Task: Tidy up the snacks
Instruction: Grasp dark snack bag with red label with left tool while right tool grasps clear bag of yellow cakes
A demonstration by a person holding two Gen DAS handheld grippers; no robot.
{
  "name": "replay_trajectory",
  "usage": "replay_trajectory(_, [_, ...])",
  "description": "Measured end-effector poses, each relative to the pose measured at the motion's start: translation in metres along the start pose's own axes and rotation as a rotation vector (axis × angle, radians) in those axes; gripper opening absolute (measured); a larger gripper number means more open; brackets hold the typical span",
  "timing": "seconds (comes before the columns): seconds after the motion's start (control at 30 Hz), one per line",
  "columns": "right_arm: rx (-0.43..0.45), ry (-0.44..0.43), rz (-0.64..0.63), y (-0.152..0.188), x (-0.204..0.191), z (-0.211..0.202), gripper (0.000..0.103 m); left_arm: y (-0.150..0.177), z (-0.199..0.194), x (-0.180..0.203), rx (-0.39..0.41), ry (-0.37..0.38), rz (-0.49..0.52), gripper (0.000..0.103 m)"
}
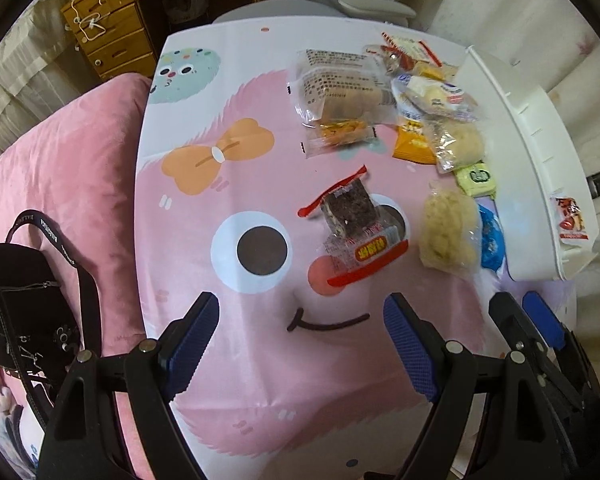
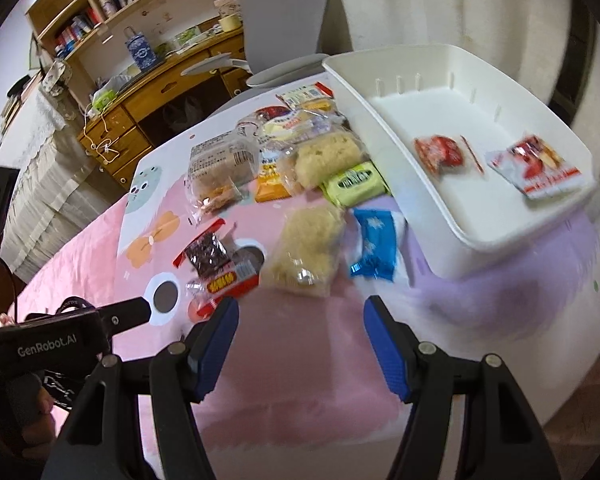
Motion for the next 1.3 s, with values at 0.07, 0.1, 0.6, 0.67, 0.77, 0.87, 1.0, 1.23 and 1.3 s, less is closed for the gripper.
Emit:
replay_trajectory(0.07, [-0.001, 0.009, -0.033, -0.007, -0.003, 0.010, 0.066, -0.008, 0.008, 0.000, -0.022, 0.011, -0.006, 0.083])
replay_trajectory(0.1, [-0.001, 0.011, -0.044, -0.008, -0.005, 0.013, 0.066, -0.011, 0.013, 0.000, -0.034, 0.012, -0.009, 0.083])
replay_trajectory(0.6, [-0.004, 0.056, -0.178, -0.040, -0.003, 0.076, 0.066, -0.045, 0.067, 0.014, -0.098, 0.117, -0.075, 0.083])
replay_trajectory(0.67, [-0.003, 0.059, -0.199, -0.042, -0.003, 0.081, 0.066, -0.050, 0.072, 0.016, -0.102, 0.122, -0.086, 0.083])
replay_trajectory(0.77, [-0.013, 0.052, -0.223, -0.043, -0.003, 0.089, 0.066, -0.057, 0.080, 0.018, -0.110, 0.118, -0.097, 0.083])
replay_trajectory(0.87, [-0.022, 0.038, -0.234, -0.043, -0.002, 0.094, 0.066, -0.062, 0.088, 0.017, -0.123, 0.104, -0.110, 0.083])
replay_trajectory(1.0, [-0.012, 0.041, -0.263, -0.044, -0.004, 0.100, 0.069, -0.072, 0.091, 0.020, -0.106, 0.071, -0.104, 0.082])
replay_trajectory(1.23, [0.023, 0.076, -0.360, -0.044, -0.010, 0.103, 0.071, -0.084, 0.096, 0.024, -0.086, -0.034, -0.109, 0.073])
replay_trajectory(1.3, [0.025, 0.078, -0.371, -0.044, -0.010, 0.103, 0.071, -0.088, 0.097, 0.029, -0.082, -0.059, -0.101, 0.072])
Point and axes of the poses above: each gripper's, at about its wrist camera, not at the fingertips, and z roughly the way its jaws point, x to its right, y to its underside, the point moved 9 cm from there along z, roughly the way its jaws point, and after that the axes turned 10 degrees about -x, right-handed, at the moved point
